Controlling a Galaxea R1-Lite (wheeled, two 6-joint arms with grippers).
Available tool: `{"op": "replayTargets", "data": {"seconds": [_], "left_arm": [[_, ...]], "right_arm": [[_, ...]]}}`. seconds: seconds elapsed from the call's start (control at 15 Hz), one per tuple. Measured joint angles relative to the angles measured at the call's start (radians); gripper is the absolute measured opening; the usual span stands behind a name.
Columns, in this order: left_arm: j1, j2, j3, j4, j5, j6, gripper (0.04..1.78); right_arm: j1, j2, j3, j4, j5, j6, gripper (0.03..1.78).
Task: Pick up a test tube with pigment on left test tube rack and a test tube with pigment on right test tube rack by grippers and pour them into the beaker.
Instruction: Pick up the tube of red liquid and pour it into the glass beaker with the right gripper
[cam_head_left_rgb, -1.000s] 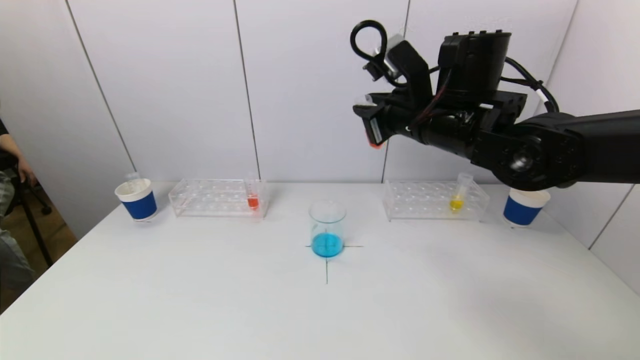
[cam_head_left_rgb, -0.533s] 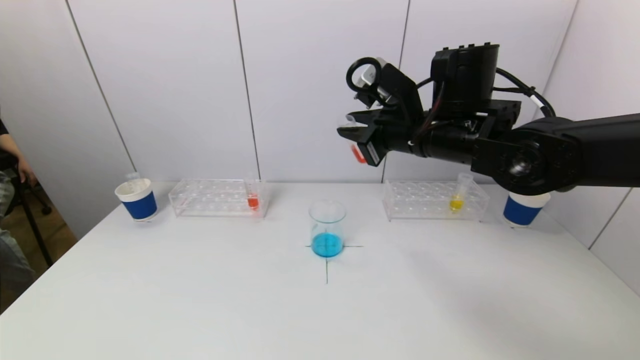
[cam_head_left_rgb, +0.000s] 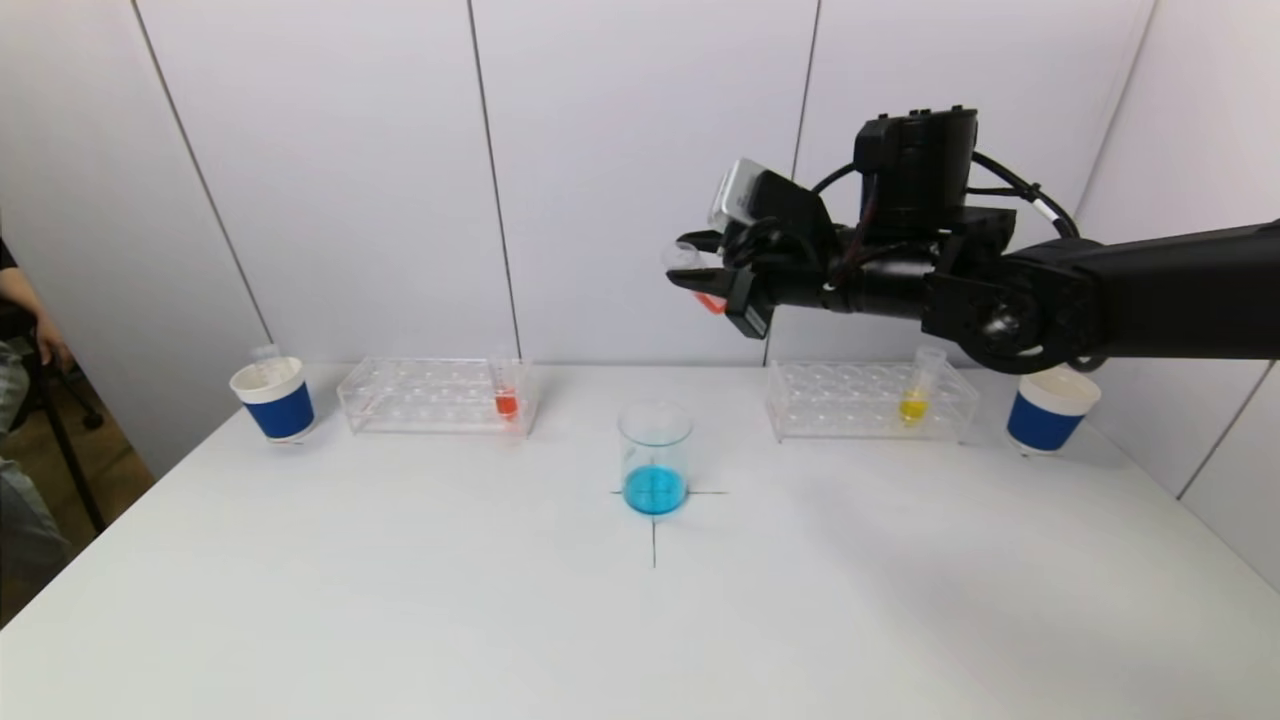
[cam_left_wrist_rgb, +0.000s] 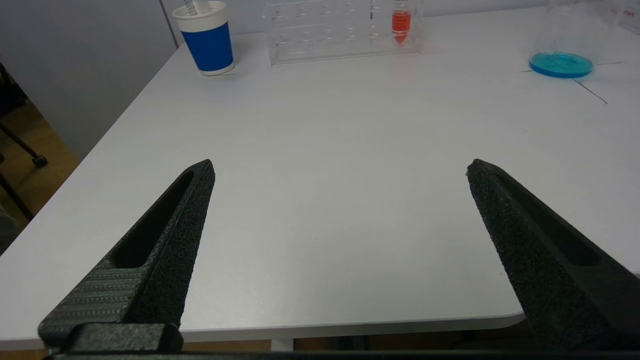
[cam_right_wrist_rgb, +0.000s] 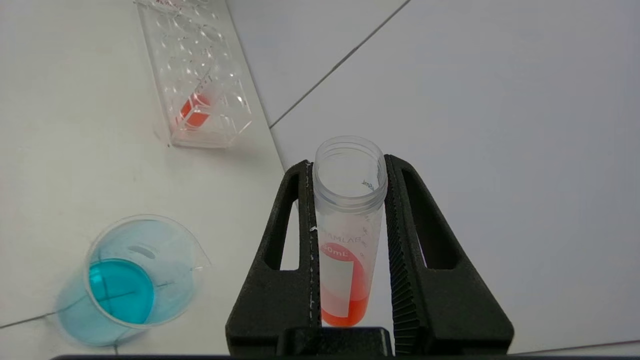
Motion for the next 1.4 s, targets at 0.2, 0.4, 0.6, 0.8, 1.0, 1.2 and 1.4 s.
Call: {"op": "replayTargets", "data": {"seconds": [0.2,0.4,0.6,0.8,1.0,1.2,1.4], "left_arm": [[0.0,0.0,0.0,0.0,0.0,0.0,1.76],[0.0,0.0,0.0,0.0,0.0,0.0,1.76],[0.0,0.0,0.0,0.0,0.0,0.0,1.76],[0.0,0.0,0.0,0.0,0.0,0.0,1.76],[0.0,0.0,0.0,0.0,0.0,0.0,1.76],[0.0,0.0,0.0,0.0,0.0,0.0,1.76],[0.0,0.0,0.0,0.0,0.0,0.0,1.76]], "right_arm": [[-0.039,0.046,-0.057,0.0,0.08,-0.142,0.45],[-0.044,0.082,-0.1,0.0,0.084,-0.226,0.45],[-0.043,0.108,-0.106,-0.01,0.083,-0.311,0.45],[-0.044,0.132,-0.085,-0.079,0.085,-0.406,0.45],[-0.045,0.136,-0.018,-0.122,0.094,-0.47,0.45],[-0.044,0.137,0.075,-0.22,0.112,-0.515,0.45],[-0.044,0.141,0.156,-0.334,0.112,-0.54,0.45]]}}
